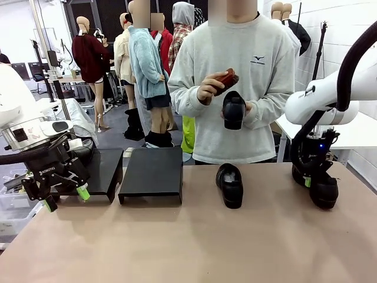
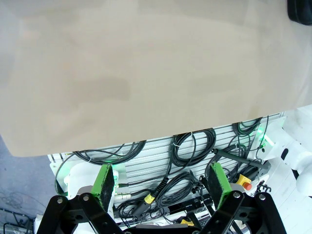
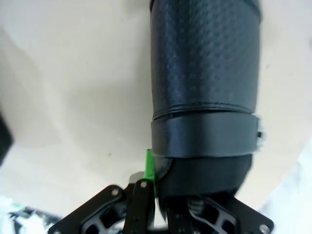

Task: Organize the shoes by placing them on the stand.
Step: Pick up one Shoe and place it in the middle of the table.

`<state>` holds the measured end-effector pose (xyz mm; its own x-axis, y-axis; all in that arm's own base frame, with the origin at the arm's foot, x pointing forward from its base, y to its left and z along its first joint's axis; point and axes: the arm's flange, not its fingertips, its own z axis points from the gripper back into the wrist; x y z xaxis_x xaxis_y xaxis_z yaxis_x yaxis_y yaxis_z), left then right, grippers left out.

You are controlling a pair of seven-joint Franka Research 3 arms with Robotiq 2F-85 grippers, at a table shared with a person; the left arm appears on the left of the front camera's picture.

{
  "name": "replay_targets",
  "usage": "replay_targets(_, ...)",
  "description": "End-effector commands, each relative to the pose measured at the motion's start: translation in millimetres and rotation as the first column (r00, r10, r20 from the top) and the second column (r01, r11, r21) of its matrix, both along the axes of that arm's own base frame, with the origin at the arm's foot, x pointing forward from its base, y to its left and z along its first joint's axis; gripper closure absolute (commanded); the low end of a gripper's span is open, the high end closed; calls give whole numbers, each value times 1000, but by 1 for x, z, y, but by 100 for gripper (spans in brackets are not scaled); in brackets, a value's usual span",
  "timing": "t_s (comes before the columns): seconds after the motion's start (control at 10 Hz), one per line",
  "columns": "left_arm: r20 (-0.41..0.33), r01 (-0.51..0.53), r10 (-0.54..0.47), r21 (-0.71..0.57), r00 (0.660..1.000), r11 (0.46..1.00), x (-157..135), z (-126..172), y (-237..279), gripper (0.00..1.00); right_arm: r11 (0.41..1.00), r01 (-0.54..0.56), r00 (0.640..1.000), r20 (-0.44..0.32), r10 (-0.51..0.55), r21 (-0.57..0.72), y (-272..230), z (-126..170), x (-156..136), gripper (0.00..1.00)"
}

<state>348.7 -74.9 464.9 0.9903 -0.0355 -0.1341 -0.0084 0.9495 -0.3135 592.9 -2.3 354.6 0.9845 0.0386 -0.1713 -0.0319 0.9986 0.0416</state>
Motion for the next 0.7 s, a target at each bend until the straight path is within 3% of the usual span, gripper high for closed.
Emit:
replay_targets(0.0, 0, 8, -8, 6, 1000, 1000, -3, -1, 2, 0, 986, 151, 989, -14, -150, 71, 6, 48, -18, 100)
replay_targets(0.2, 0, 8, -8, 6, 1000, 1000, -3, -1, 2, 0, 973, 216, 976, -3, -217, 85, 25, 85, -63, 100)
replay_targets(0.4, 0, 8, -8, 6, 1000, 1000, -3, -1, 2, 0, 957, 271, 956, -145, -256, 103, 41, 106, -104, 100)
replay_targets(0.5, 0, 8, -8, 6, 1000, 1000, -3, -1, 2, 0, 943, 314, 943, -155, -296, 112, 43, 114, -121, 100)
replay_targets(0.6, 0, 8, -8, 6, 1000, 1000, -3, -1, 2, 0, 947, 290, 952, -144, -270, 142, 39, 123, -135, 100)
